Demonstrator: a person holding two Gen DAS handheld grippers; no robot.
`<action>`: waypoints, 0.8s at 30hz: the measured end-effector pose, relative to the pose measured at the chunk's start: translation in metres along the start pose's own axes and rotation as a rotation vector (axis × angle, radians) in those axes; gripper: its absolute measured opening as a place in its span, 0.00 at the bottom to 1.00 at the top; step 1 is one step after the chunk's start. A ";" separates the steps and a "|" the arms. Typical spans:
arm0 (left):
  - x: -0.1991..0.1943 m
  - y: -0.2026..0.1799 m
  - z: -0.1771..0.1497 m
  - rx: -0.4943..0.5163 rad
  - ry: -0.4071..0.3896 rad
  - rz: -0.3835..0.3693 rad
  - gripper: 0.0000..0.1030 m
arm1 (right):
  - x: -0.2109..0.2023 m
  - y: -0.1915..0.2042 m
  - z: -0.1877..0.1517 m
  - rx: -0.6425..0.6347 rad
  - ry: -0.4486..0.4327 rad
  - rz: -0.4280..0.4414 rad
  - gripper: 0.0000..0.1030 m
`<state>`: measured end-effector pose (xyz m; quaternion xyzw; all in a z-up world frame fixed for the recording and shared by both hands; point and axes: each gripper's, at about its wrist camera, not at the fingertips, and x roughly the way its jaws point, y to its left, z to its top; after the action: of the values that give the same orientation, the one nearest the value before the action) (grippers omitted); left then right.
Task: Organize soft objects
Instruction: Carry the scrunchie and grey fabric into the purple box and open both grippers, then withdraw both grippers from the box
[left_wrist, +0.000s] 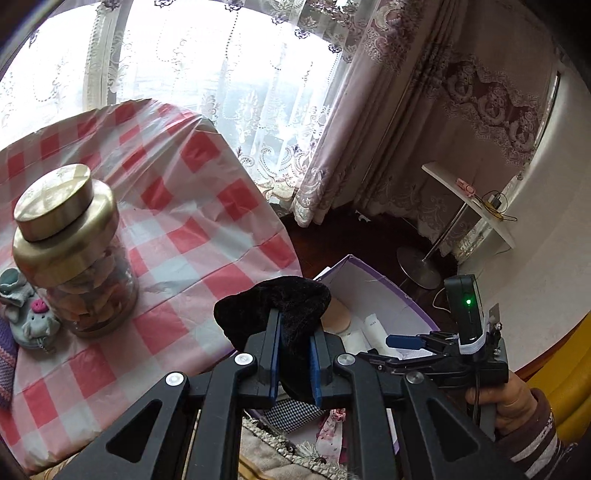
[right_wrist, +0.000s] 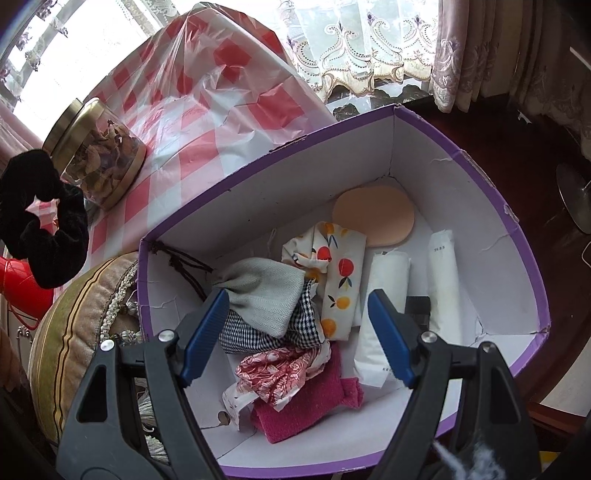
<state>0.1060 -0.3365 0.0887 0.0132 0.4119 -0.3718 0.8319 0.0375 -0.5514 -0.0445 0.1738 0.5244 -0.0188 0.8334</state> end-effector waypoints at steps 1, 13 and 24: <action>0.005 -0.002 0.002 0.010 0.012 0.001 0.25 | 0.001 0.001 -0.001 -0.009 0.006 -0.003 0.78; 0.007 0.017 -0.006 -0.057 0.010 0.045 0.59 | 0.049 0.018 -0.015 -0.229 0.187 -0.136 0.78; 0.006 0.038 -0.012 -0.110 0.008 0.052 0.59 | 0.107 0.026 0.026 -0.370 0.228 -0.311 0.78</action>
<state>0.1245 -0.3091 0.0659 -0.0202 0.4346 -0.3269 0.8390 0.1140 -0.5193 -0.1212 -0.0629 0.6300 -0.0308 0.7735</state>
